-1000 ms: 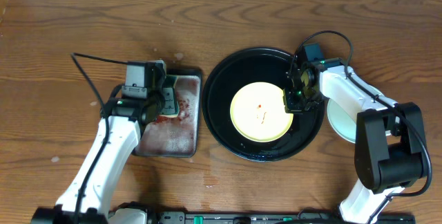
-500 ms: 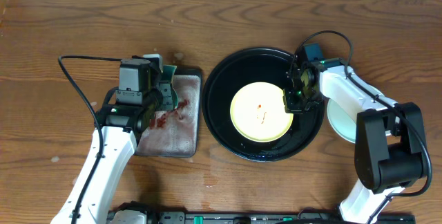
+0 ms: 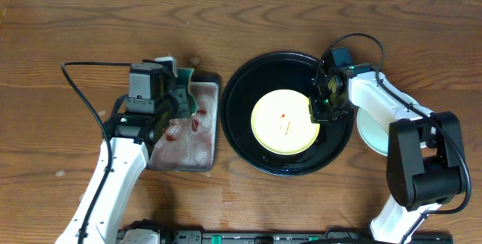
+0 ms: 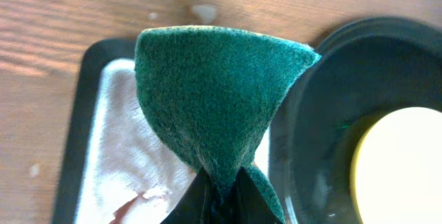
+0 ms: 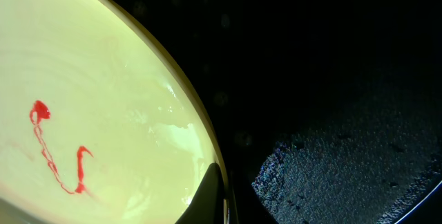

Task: Clean dirty plates on tray and stack at the side
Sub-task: 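Lift the sponge out of the soapy tray with the left gripper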

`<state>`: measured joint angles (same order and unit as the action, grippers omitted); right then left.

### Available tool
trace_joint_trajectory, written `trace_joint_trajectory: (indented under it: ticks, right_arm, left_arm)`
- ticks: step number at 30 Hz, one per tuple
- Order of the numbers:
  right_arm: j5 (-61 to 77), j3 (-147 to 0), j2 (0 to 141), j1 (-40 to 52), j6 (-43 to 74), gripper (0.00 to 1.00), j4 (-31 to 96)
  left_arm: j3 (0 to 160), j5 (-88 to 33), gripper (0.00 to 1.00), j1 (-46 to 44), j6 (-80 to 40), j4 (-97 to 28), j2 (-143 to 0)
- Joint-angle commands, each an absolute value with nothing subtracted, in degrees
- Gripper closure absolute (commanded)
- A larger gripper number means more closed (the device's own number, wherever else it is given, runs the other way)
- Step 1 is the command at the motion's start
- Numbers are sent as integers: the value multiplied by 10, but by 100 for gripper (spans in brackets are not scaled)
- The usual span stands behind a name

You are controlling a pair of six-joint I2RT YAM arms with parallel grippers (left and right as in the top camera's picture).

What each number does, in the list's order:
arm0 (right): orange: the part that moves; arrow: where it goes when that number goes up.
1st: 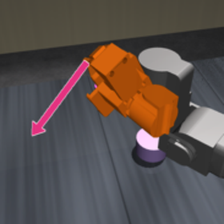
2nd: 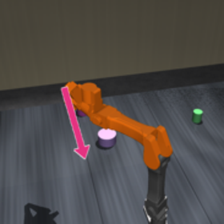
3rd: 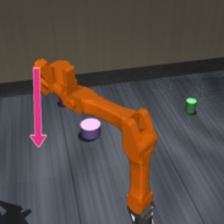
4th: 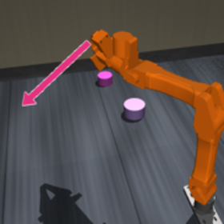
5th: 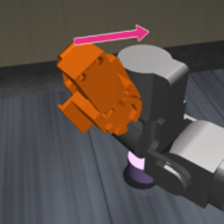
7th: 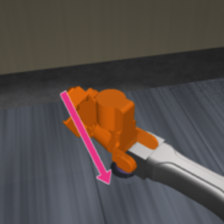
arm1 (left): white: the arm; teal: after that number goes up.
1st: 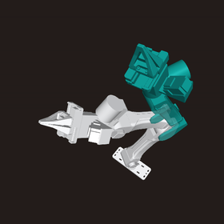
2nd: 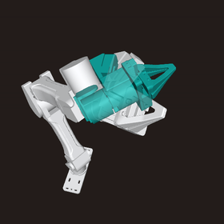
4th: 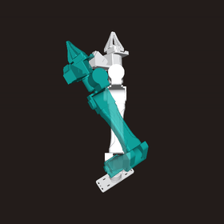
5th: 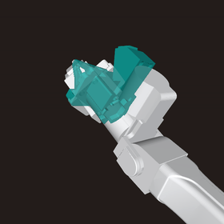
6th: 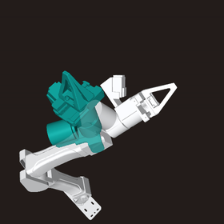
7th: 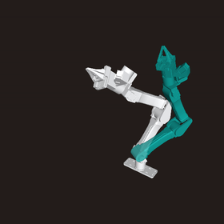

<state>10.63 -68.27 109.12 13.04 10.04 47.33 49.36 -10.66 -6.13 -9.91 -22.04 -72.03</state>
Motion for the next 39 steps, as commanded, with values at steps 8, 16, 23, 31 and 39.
trace_joint_trajectory:
  ticks: [8,16,23,31,39]
  right_arm:
    - [101,-676,1090,136,96,99,471]
    - [101,-676,1090,136,96,99,471]
    - [101,-676,1090,136,96,99,471]
    - [101,-676,1090,136,96,99,471]
    - [101,-676,1090,136,96,99,471]
  left_arm:
    - [502,-363,93,40,-184,-169,-776]
    - [502,-546,93,108,-207,-128,-868]
    - [502,-577,93,121,-207,-101,-880]
    - [502,-581,93,121,-206,-84,-880]
    - [502,-581,93,121,-207,-25,-879]
